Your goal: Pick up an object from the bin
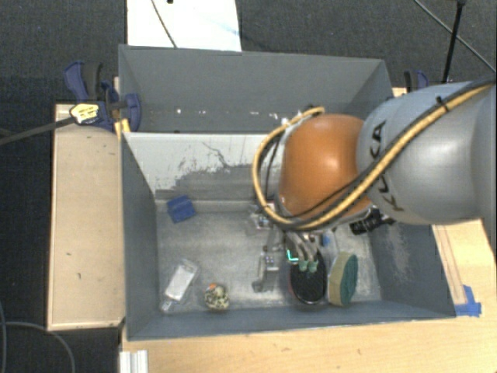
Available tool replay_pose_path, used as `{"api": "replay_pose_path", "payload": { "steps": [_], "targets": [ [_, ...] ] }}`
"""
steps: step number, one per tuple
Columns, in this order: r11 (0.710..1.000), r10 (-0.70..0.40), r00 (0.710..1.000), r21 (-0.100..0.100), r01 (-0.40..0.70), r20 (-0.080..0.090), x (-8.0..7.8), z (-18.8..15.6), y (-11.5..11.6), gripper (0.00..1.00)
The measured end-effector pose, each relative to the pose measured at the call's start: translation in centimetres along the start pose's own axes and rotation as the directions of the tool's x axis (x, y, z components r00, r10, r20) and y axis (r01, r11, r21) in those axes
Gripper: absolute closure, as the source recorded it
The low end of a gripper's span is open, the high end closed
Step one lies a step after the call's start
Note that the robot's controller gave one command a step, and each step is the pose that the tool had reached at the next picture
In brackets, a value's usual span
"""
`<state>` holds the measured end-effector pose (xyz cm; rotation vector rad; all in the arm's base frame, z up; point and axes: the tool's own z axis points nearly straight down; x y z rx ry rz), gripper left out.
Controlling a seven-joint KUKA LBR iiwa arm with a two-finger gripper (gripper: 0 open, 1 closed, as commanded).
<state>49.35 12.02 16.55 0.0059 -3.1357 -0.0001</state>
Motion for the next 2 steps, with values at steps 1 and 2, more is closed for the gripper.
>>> {"api": "replay_pose_path", "payload": {
  "steps": [1,2],
  "targets": [
    [0.999,-0.038,0.999,-0.006,0.038,0.009,1.2,-0.4,9.9,0.00],
    [0.979,-0.202,0.979,0.001,0.202,0.005,0.7,9.3,12.0,0.00]
  ]
}}
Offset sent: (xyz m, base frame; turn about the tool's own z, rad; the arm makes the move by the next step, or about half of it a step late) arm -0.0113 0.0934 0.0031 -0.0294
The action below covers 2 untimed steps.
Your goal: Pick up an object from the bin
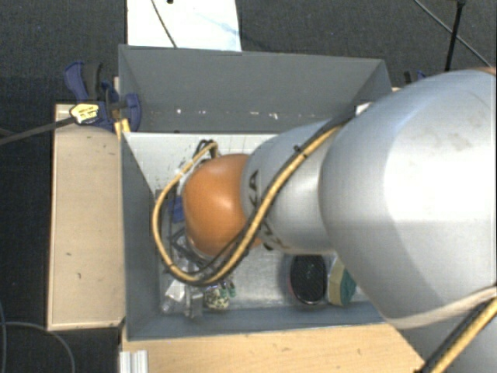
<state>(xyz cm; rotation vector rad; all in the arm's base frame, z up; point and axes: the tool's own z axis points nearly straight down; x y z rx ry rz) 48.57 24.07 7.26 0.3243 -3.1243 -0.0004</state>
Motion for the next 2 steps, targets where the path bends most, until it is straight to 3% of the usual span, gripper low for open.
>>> {"api": "replay_pose_path", "payload": {
  "steps": [1,2],
  "targets": [
    [0.961,-0.277,0.961,0.000,0.277,0.006,-1.05,0.22,-1.01,0.00],
    [0.963,-0.271,0.963,-0.001,0.271,0.005,-1.02,0.22,-0.97,1.00]
  ]
}}
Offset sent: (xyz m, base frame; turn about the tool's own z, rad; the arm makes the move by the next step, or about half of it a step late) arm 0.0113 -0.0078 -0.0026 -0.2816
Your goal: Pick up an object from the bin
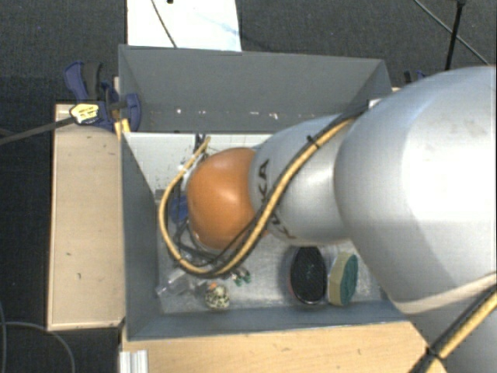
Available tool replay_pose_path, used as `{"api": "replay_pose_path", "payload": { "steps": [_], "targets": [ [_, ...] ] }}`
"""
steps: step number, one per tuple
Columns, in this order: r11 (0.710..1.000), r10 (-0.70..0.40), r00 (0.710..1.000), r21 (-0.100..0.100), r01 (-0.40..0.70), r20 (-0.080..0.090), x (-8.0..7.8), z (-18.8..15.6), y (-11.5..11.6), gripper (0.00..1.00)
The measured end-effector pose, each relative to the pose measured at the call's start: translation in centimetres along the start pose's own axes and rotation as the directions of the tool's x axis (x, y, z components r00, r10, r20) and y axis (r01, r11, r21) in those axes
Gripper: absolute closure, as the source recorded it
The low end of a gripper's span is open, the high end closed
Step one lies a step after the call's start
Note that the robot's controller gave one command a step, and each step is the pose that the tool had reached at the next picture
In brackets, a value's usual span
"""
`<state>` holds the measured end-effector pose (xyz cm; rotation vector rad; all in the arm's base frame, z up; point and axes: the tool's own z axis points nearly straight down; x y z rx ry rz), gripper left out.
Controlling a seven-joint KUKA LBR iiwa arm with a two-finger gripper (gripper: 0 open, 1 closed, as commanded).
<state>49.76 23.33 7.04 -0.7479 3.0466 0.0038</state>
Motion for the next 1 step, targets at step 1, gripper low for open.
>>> {"api": "replay_pose_path", "payload": {
  "steps": [1],
  "targets": [
    [1.000,-0.007,1.000,0.002,0.007,0.005,1.92,-9.10,-1.04,1.00]
  ]
}}
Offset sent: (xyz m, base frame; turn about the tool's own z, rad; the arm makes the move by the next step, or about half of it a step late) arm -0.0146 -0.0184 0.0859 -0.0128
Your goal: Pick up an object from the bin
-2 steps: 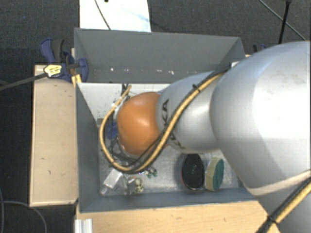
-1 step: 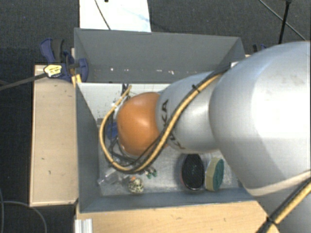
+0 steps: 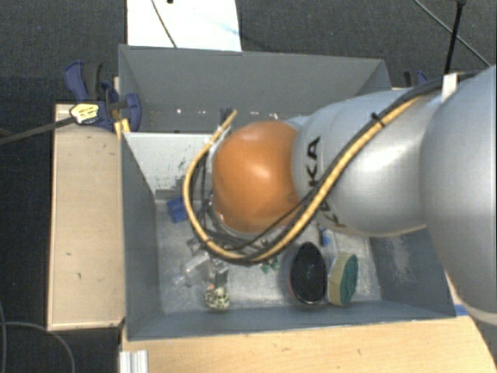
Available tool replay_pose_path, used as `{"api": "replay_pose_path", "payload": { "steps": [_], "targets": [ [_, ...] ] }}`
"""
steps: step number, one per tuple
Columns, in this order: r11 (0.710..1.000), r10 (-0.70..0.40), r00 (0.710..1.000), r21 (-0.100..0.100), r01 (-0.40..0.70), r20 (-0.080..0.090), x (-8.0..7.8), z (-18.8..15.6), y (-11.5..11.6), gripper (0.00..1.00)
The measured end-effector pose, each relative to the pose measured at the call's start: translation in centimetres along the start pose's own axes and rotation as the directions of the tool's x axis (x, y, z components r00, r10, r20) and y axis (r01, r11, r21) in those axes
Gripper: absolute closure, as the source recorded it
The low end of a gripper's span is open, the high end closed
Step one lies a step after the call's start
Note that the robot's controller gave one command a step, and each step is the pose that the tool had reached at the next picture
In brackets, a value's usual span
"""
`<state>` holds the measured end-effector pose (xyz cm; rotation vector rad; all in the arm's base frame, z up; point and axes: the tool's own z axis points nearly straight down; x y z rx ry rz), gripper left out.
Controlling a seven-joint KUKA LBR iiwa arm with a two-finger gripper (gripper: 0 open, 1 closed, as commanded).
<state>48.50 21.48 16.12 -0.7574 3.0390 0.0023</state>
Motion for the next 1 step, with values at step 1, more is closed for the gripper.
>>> {"api": "replay_pose_path", "payload": {
  "steps": [1],
  "targets": [
    [0.999,-0.039,0.999,0.001,0.039,0.003,-1.48,-9.14,-1.35,1.00]
  ]
}}
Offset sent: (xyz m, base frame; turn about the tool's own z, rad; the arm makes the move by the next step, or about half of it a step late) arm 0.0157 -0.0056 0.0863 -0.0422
